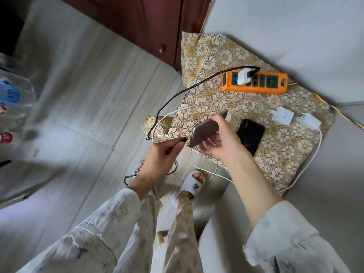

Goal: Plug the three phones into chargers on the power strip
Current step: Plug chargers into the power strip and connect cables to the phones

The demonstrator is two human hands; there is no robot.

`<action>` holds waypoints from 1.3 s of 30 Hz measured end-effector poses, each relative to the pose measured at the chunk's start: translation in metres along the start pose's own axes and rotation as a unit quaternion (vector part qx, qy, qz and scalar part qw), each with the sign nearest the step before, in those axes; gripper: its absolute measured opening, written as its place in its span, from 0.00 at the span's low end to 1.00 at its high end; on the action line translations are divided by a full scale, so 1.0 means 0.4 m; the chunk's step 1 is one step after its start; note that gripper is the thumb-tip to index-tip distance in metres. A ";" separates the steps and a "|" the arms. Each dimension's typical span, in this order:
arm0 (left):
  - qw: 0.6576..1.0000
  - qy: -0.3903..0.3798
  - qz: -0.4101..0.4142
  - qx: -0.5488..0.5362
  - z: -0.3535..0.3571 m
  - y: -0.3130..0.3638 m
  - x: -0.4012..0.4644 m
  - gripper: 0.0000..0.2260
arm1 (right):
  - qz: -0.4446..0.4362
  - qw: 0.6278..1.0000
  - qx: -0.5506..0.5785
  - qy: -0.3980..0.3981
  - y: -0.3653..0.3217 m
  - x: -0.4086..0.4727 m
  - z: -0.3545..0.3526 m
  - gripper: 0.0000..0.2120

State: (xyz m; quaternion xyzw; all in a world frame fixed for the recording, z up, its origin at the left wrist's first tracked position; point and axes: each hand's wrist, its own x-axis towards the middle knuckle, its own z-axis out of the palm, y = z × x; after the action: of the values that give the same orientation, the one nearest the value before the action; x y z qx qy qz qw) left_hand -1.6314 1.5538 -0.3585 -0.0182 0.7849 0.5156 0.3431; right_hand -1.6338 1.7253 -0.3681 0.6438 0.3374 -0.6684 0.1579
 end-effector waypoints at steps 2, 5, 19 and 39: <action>1.000 0.001 0.025 -0.014 0.001 0.013 -0.003 0.09 | 0.011 1.000 0.020 -0.017 0.003 -0.010 0.010 0.13; 0.999 0.004 0.030 -0.020 -0.002 0.016 0.000 0.12 | 0.027 0.999 0.033 -0.028 0.000 -0.018 0.022 0.14; 0.997 0.037 0.052 0.033 0.008 0.004 0.004 0.08 | 0.000 0.998 0.056 -0.019 0.003 -0.044 0.011 0.13; 0.963 0.017 0.057 0.263 0.026 -0.008 -0.017 0.09 | -0.050 0.993 -0.088 0.064 0.034 -0.036 0.032 0.13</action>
State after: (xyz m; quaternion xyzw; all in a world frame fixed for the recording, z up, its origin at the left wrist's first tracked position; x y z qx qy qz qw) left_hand -1.6196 1.5586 -0.3596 0.1090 0.8981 0.3094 0.2928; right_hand -1.6330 1.7040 -0.3584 0.6508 0.4362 -0.6009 0.1585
